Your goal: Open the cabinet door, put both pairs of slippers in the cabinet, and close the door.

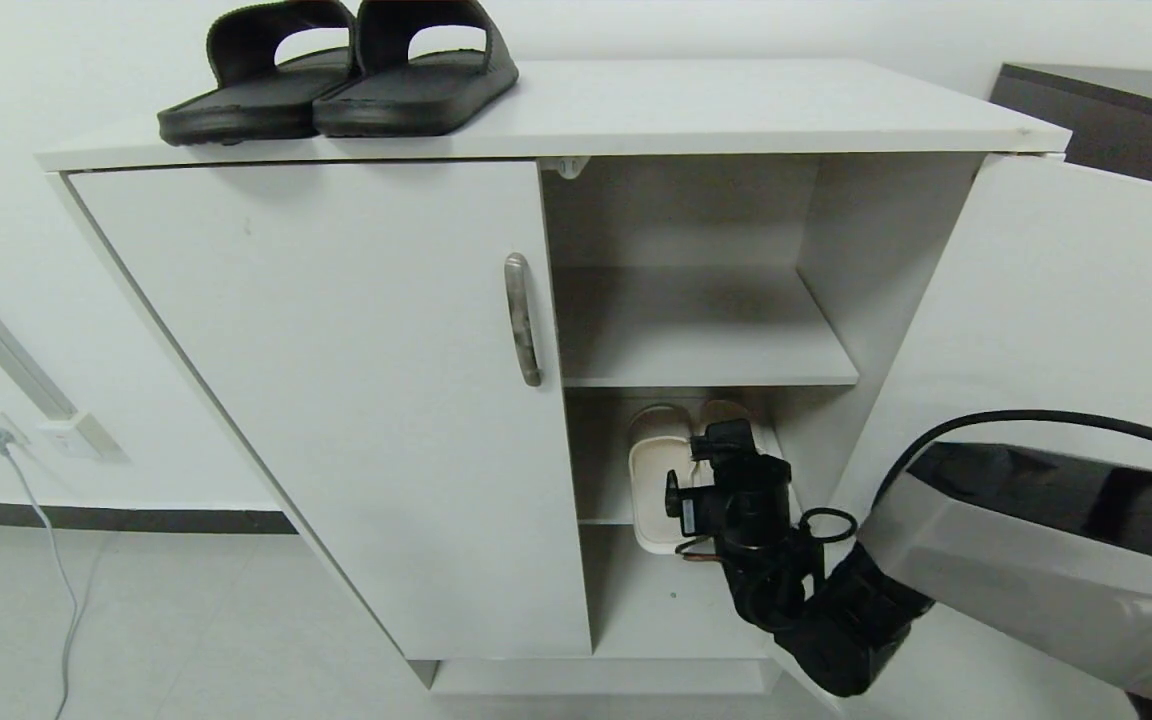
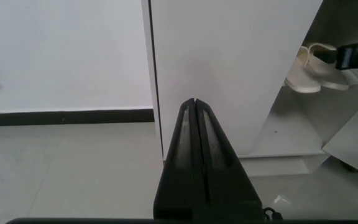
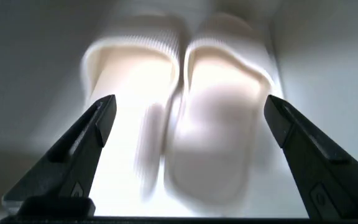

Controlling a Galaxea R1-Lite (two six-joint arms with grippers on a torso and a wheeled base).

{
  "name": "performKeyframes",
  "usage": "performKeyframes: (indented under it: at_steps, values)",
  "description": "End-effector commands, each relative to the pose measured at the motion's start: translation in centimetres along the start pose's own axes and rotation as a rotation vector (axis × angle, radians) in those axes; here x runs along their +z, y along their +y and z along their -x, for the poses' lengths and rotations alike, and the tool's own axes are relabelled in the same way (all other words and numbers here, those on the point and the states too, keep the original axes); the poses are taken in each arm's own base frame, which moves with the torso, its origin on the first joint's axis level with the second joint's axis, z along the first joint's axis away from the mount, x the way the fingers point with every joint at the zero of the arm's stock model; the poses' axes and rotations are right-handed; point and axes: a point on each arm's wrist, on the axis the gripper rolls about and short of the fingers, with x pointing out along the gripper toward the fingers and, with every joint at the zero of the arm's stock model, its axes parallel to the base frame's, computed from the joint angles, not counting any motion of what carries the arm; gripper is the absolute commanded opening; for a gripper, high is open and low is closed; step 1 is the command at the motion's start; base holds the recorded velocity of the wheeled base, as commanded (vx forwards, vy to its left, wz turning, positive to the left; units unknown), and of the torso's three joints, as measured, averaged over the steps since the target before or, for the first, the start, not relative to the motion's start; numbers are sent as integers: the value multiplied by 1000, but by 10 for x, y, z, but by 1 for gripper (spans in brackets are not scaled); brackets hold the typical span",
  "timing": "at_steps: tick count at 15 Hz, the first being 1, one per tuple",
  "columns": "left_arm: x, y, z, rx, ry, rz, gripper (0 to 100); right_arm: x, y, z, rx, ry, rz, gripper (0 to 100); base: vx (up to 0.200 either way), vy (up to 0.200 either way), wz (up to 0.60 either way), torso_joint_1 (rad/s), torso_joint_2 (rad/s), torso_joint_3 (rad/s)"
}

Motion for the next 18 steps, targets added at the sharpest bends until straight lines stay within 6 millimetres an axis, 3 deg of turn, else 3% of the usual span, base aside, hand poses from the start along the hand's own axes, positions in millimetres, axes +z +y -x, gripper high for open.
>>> performKeyframes:
  at_steps: [1,3,7,10,13,18]
  values:
    - [0,0,0,-1,0,0,0,20,-2,53,72,-15,-4,100,0,0,0,0,0,0]
    - [0,0,0,0,2,0,0,14,-4,72,101,-4,5,100,0,0,0,0,0,0]
    - [0,0,0,-1,2,0,0,17,-8,84,115,-15,4,100,0,0,0,0,0,0]
    - [0,0,0,-3,2,0,0,16,-3,90,138,-13,10,100,-200,0,0,7,-1,4]
    - [0,0,0,-4,2,0,0,18,1,90,146,-21,12,100,-200,0,0,1,2,7]
    - [0,0,0,-1,2,0,0,24,-3,83,123,-36,-4,100,0,0,0,0,0,0]
